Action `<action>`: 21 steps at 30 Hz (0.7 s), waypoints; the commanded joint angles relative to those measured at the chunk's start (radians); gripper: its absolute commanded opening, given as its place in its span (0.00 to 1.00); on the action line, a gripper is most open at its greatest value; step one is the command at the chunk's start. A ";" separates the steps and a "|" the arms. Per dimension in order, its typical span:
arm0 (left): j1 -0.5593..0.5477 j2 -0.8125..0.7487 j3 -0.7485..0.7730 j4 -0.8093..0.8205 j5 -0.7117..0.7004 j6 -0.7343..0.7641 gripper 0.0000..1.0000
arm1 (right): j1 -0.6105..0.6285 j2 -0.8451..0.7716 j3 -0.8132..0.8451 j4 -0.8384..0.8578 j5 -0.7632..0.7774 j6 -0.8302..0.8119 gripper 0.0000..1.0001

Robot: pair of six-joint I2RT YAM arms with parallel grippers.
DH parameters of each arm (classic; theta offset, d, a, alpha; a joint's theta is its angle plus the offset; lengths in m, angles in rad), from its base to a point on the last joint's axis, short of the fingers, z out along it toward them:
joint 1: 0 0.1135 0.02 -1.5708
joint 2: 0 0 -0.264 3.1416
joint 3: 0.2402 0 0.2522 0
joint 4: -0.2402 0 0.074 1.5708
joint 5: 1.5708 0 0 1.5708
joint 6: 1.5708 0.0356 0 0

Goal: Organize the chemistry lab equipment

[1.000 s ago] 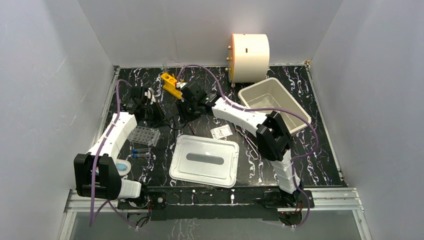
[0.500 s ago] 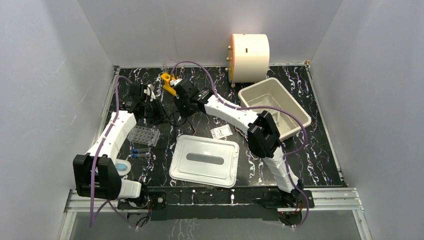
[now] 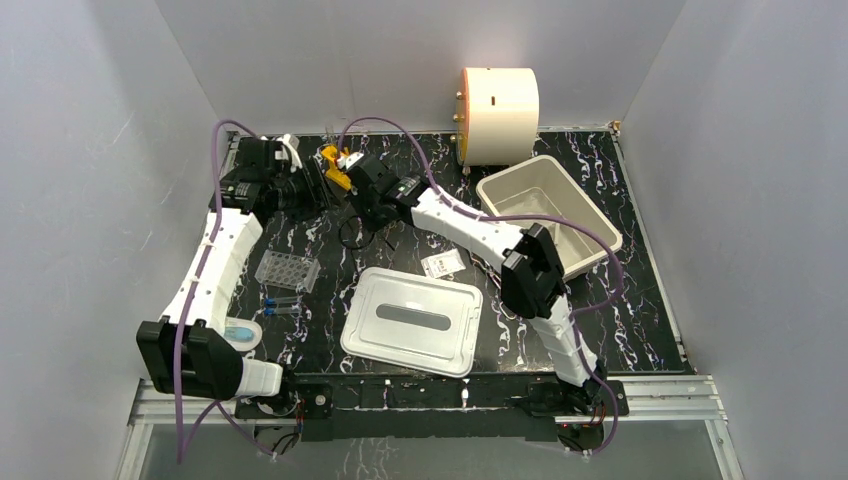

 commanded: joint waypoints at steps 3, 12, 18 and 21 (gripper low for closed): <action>0.005 -0.047 0.133 -0.059 -0.086 -0.004 0.56 | -0.032 -0.255 -0.006 0.050 0.060 -0.016 0.00; 0.004 -0.058 0.146 -0.051 -0.092 0.014 0.57 | -0.129 -0.538 -0.143 0.060 0.187 0.010 0.00; 0.004 -0.043 0.101 -0.013 -0.007 0.008 0.59 | -0.219 -0.724 -0.241 0.033 0.360 0.026 0.00; 0.005 -0.032 0.094 -0.001 0.016 0.001 0.60 | -0.252 -0.756 -0.238 -0.032 0.455 0.032 0.00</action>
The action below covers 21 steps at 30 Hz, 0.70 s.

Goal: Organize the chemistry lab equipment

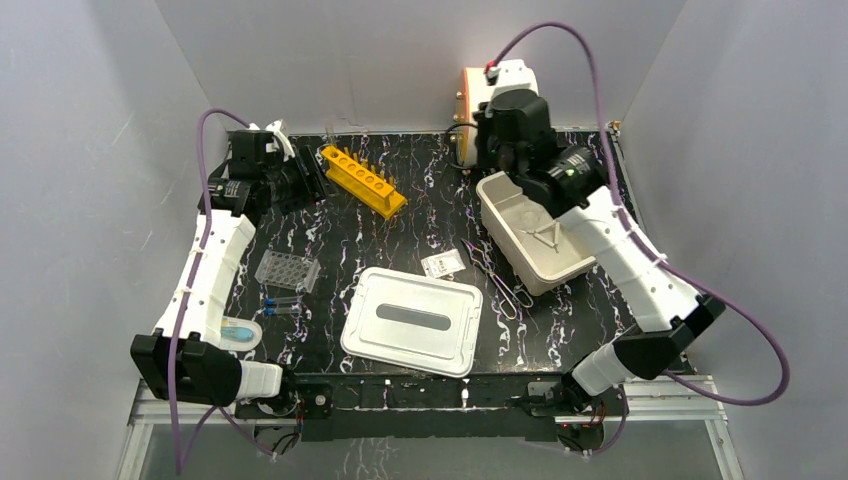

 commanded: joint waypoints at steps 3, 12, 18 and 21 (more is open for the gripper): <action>0.004 0.016 -0.010 0.026 0.076 -0.008 0.60 | -0.067 -0.075 0.018 -0.122 0.281 0.070 0.00; -0.008 0.056 -0.027 0.037 0.120 -0.014 0.61 | -0.291 -0.180 -0.125 -0.255 0.285 0.160 0.00; -0.011 0.063 -0.051 0.056 0.142 -0.023 0.62 | -0.410 -0.217 -0.289 -0.234 0.143 0.192 0.00; -0.012 0.065 -0.057 0.057 0.144 -0.023 0.62 | -0.459 -0.253 -0.404 -0.184 0.055 0.209 0.00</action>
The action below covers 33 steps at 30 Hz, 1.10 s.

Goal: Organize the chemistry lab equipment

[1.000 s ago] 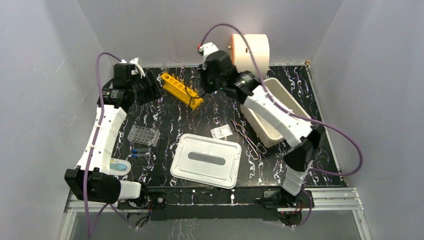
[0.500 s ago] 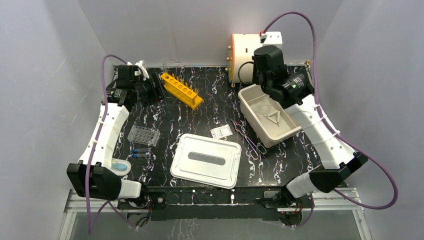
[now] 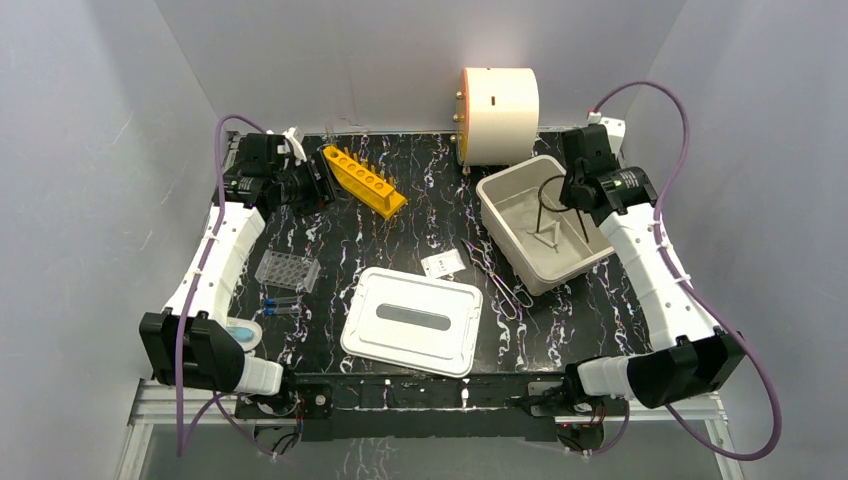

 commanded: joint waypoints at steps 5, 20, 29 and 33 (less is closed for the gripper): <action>-0.005 0.003 -0.010 0.008 0.038 -0.003 0.62 | -0.101 -0.091 -0.226 0.140 -0.248 0.080 0.00; -0.005 0.012 -0.014 0.007 0.033 0.008 0.63 | -0.154 -0.119 -0.520 0.450 -0.374 0.036 0.00; -0.005 0.023 -0.005 0.001 0.034 0.006 0.63 | -0.209 -0.101 -0.572 0.519 -0.393 0.003 0.00; -0.005 0.027 -0.006 0.000 0.033 0.007 0.63 | -0.239 -0.101 -0.564 0.516 -0.387 -0.026 0.00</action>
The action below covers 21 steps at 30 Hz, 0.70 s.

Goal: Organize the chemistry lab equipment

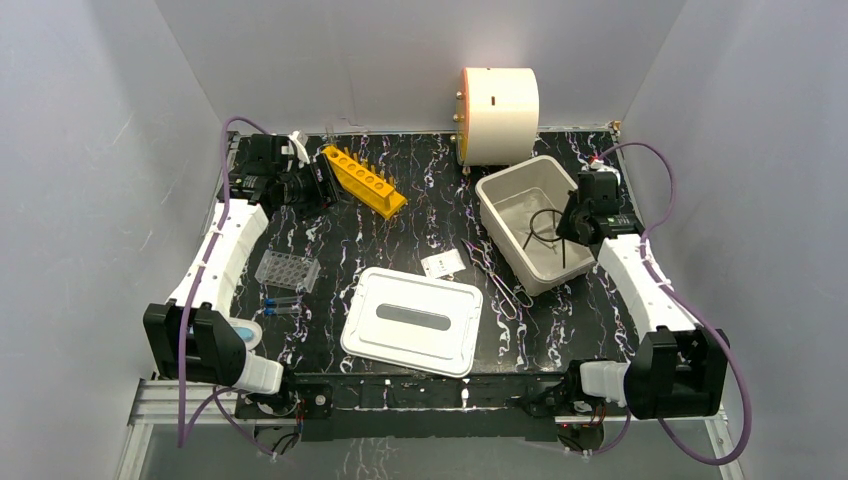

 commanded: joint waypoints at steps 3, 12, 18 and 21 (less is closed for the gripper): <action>-0.004 -0.003 0.004 -0.006 0.022 0.004 0.63 | -0.044 -0.005 0.016 0.039 -0.019 -0.044 0.00; -0.004 0.001 0.008 -0.008 0.021 0.001 0.63 | -0.052 0.038 -0.024 0.087 -0.152 -0.075 0.00; -0.004 0.005 0.006 -0.008 0.030 -0.006 0.63 | -0.053 0.049 -0.061 0.113 -0.110 -0.076 0.00; -0.004 0.006 0.006 -0.008 0.028 -0.005 0.63 | -0.054 0.055 -0.088 0.127 -0.111 -0.078 0.05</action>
